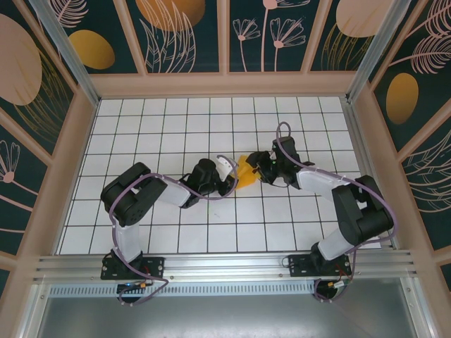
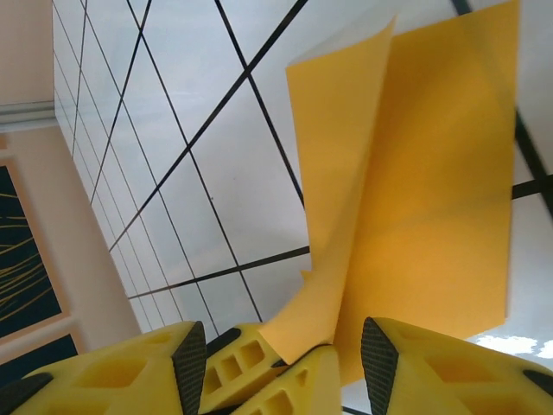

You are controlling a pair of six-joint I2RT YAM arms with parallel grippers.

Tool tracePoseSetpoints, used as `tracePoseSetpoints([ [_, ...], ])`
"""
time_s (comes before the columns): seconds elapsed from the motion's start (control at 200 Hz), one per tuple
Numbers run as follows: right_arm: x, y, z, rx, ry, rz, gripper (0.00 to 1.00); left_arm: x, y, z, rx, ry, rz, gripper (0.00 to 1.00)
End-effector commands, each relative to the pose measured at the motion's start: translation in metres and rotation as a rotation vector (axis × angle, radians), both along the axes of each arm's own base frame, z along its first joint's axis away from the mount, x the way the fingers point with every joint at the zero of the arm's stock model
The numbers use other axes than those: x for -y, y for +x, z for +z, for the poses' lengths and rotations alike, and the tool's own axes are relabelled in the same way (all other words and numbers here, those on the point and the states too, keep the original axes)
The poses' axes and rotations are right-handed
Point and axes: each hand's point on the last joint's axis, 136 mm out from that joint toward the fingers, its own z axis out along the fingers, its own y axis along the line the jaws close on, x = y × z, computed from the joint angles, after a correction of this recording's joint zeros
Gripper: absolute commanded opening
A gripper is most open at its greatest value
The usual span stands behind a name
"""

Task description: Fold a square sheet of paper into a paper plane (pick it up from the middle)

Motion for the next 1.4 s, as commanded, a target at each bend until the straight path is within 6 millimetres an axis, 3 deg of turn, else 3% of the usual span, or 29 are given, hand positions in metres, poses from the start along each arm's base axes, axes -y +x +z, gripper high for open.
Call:
tracePoseSetpoints([
  [0.0, 0.006, -0.001, 0.012, 0.108, 0.004, 0.041, 0.53, 0.011, -0.002, 0.006, -0.132, -0.082, 0.015, 0.12],
  [0.17, 0.004, -0.004, 0.015, 0.180, -0.001, 0.110, 0.52, 0.012, 0.000, 0.005, -0.256, -0.146, 0.081, 0.10],
  [0.45, 0.002, -0.007, -0.004, 0.152, -0.020, 0.165, 0.46, 0.013, 0.004, 0.008, -0.368, -0.226, 0.142, 0.10],
  [0.791, -0.001, -0.008, -0.022, 0.107, -0.038, 0.199, 0.39, 0.008, 0.008, -0.003, -0.457, -0.250, 0.206, 0.10],
  [1.066, -0.009, -0.001, -0.023, 0.098, -0.022, 0.226, 0.39, 0.008, 0.008, -0.007, -0.485, -0.251, 0.209, 0.12],
  [1.396, -0.006, -0.006, -0.042, 0.037, -0.045, 0.214, 0.45, 0.011, 0.005, -0.009, -0.515, -0.253, 0.192, 0.15],
])
